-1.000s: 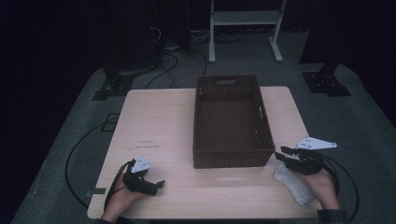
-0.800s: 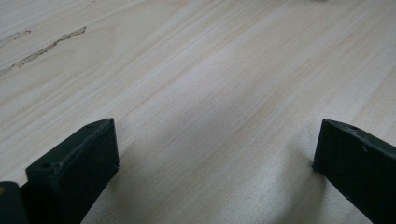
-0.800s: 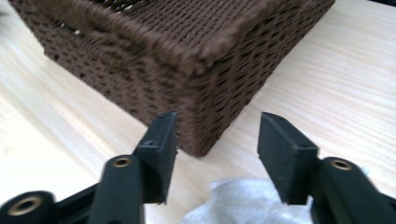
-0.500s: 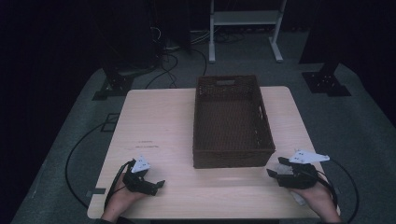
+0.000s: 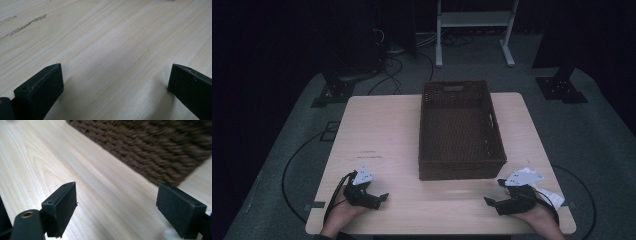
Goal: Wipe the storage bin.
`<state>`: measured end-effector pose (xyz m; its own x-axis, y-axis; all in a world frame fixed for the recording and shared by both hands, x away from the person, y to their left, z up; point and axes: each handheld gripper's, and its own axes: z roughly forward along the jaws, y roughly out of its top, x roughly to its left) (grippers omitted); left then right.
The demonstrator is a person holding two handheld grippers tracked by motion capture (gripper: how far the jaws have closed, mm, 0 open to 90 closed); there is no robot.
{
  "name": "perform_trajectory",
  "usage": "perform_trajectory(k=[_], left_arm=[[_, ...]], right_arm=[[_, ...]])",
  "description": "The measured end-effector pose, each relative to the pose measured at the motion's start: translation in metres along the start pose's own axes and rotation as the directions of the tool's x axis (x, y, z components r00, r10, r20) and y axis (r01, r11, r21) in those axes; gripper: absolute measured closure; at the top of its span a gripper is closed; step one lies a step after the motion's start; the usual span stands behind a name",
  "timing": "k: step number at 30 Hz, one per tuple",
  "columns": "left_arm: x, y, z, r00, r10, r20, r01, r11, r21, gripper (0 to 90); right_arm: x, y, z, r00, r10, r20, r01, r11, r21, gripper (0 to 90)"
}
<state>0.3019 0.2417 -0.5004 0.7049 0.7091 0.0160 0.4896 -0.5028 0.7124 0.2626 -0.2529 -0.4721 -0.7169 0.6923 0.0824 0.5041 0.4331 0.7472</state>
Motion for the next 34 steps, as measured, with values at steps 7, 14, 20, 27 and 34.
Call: perform_trajectory(k=[7,14,20,27,34], left_arm=[[0.0,0.0,0.0,1.0,0.0,0.0,0.0,1.0,0.0,0.0],[0.0,0.0,0.0,1.0,0.0,0.0,0.0,1.0,0.0,0.0],[0.0,0.0,0.0,1.0,0.0,0.0,0.0,1.0,0.0,0.0],[0.0,0.0,0.0,1.0,0.0,0.0,0.0,1.0,0.0,0.0],[0.0,0.0,0.0,1.0,0.0,0.0,0.0,1.0,0.0,0.0]], right_arm=[[0.006,-0.004,0.019,0.9997,0.005,-0.025,-0.004,0.999,0.039,13.5],[0.006,-0.008,0.029,0.9999,0.003,-0.014,-0.002,0.998,0.069,13.2],[0.007,-0.011,0.032,0.9994,-0.022,0.026,0.021,0.999,0.04,12.4],[0.008,-0.013,0.035,0.9972,-0.054,0.051,0.053,0.998,0.03,11.0],[0.008,-0.013,0.035,0.9972,-0.055,0.051,0.053,0.998,0.03,11.0]])
